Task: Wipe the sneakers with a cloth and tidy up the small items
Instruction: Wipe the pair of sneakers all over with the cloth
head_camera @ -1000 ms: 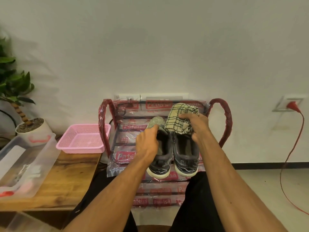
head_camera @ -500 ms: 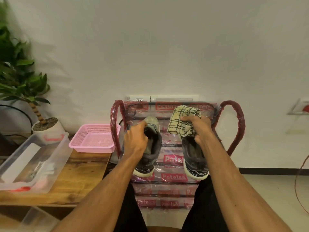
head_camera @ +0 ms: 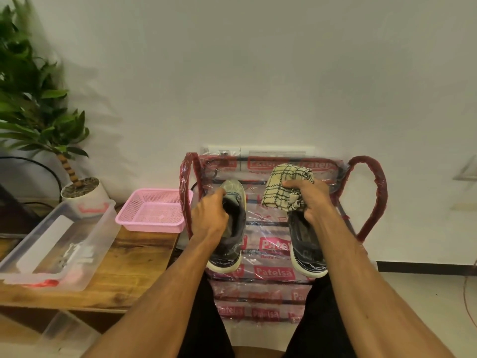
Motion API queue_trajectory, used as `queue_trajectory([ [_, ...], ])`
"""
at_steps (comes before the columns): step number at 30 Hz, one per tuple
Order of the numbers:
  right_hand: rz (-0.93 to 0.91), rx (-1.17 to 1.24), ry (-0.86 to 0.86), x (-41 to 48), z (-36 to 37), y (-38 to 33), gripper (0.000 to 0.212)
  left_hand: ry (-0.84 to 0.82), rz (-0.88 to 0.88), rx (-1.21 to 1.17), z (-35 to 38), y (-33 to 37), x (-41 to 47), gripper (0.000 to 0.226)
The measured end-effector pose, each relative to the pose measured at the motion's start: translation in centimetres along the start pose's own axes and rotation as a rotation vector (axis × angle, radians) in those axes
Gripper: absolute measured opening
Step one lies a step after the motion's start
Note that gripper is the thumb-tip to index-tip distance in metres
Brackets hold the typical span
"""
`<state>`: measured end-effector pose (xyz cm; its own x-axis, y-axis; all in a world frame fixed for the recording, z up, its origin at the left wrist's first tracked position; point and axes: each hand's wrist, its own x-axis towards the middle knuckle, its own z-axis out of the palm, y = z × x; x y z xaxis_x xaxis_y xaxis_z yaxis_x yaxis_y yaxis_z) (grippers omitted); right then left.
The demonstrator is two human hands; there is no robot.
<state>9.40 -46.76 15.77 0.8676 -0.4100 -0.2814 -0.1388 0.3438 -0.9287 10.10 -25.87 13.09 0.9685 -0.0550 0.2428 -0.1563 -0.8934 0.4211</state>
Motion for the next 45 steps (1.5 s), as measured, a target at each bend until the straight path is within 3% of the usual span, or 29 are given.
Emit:
queue_trajectory([
  [8,-0.008,0.005,0.018,-0.4,-0.5,-0.8,0.035,-0.04,0.131,0.101,-0.3,1.4,-0.2,0.049],
  [12,-0.032,0.02,0.047,-0.7,-1.6,-2.0,0.042,0.017,0.251,0.112,-0.1,2.8,-0.6,0.052],
  [18,-0.068,0.072,0.083,-1.3,-4.0,-4.0,0.037,0.06,0.361,0.097,1.2,6.6,-1.0,0.049],
  [28,-0.099,0.062,0.232,-1.0,-9.5,-5.2,0.037,-0.021,0.523,0.009,4.5,12.6,-3.5,0.04],
  [36,-0.112,0.003,0.284,-0.2,-12.3,-3.4,0.035,-0.164,0.636,0.205,7.2,14.2,-2.6,0.067],
  [45,-0.122,-0.063,0.304,0.3,-13.4,-1.8,0.038,-0.189,0.658,0.447,8.0,15.9,-1.5,0.07],
])
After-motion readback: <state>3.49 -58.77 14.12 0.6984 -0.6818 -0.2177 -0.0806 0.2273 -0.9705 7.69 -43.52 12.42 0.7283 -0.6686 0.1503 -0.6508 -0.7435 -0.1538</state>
